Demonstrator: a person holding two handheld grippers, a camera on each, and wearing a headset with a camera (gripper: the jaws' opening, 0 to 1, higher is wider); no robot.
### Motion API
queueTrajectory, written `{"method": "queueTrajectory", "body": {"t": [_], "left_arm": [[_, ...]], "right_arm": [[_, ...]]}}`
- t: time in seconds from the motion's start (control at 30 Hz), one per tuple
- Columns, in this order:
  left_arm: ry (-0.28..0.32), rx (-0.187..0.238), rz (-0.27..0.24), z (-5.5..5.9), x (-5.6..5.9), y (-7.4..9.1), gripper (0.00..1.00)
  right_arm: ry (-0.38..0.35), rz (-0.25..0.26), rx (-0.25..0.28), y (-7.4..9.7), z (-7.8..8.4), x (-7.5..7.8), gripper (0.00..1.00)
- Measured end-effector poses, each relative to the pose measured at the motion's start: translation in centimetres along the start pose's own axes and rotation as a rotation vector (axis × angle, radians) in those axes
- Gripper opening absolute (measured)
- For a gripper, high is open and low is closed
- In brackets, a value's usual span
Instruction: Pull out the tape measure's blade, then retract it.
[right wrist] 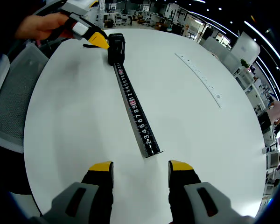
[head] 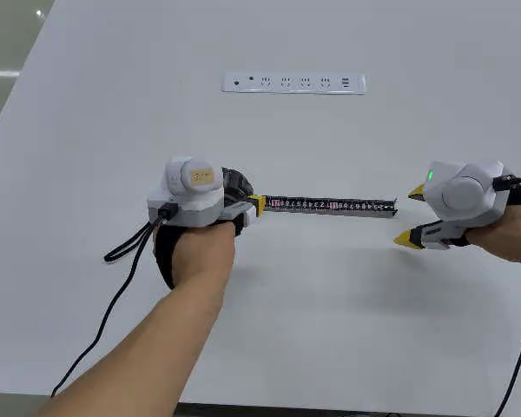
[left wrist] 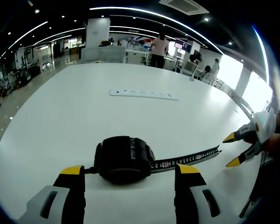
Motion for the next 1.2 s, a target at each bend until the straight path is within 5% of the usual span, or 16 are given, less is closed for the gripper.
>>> {"method": "queueTrajectory", "body": {"t": [0.1,0.43,0.6,1.2], "left_arm": [[0.01,0.012,-0.006,-0.2,0.1,-0.2,0.75],[0.016,0.011,-0.008,-0.3,0.1,-0.4,0.75],[0.03,0.009,-0.018,-0.6,0.2,-1.3,0.75],[0.059,0.013,-0.035,-1.2,-0.1,-2.2,0.74]], "right_arm": [[0.069,-0.031,-0.016,-0.4,-0.1,0.8,0.46],[0.104,-0.048,-0.022,-0.6,0.0,1.3,0.38],[0.182,-0.102,-0.026,-1.3,-0.4,2.6,0.38],[0.306,-0.184,-0.042,-2.7,-1.0,3.1,0.28]]}}
Point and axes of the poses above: the centre of the closed fingertips' face, and the gripper's own axes: y roughly backward along the fingers, x roughly to its right, z roughly out of its underside, the point moved 9 cm from there along y, roughly backward along the fingers, and after that the axes turned 13 degrees about y, right-handed, at the moved point
